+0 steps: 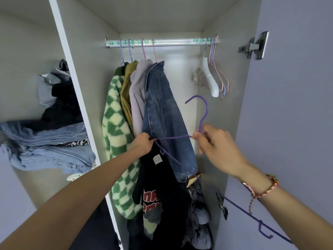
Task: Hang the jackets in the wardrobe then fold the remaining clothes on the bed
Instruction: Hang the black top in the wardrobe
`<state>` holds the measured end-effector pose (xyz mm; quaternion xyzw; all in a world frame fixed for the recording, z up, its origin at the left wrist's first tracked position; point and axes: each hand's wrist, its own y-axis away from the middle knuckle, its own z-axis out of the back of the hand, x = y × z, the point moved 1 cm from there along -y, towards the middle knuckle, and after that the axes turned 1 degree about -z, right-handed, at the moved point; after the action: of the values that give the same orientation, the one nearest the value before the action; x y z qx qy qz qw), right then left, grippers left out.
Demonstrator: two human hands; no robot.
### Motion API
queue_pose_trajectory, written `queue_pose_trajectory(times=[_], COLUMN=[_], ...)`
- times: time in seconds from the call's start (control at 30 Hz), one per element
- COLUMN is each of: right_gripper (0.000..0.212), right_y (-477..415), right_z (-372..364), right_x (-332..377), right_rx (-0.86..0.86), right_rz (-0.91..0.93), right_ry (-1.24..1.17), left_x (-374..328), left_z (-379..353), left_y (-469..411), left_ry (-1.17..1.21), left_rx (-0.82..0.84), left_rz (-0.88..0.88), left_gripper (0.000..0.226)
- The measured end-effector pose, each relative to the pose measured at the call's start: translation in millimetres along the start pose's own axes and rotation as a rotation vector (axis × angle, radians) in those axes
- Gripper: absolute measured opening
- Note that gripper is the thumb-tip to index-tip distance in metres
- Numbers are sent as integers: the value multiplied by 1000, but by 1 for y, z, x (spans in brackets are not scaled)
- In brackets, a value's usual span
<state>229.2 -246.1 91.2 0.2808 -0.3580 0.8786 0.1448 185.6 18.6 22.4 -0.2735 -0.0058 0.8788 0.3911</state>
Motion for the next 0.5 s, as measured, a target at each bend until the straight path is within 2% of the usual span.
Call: queue_pose_trajectory(times=[0.17,0.3,0.4,0.5], right_gripper=[20,24,21,21], right_y=[-2,-4,-3,-4], right_z=[-40,-54,-50,-47], right_x=[-6,-14,-9,-6], right_rx=[98,189,267,250], right_rz=[-5,-95,-106,-69], right_ry=[92,-46,-181,-231], left_x=[3,0,1,-7], left_z=[-13,-17,-2,13], left_y=[9,18,24,34], left_ry=[79,63,-107,-386], left_rx=[-39,-59,-141,-178], left_rz=[-42,-185,-267,-375], left_gripper=[41,30,31,32])
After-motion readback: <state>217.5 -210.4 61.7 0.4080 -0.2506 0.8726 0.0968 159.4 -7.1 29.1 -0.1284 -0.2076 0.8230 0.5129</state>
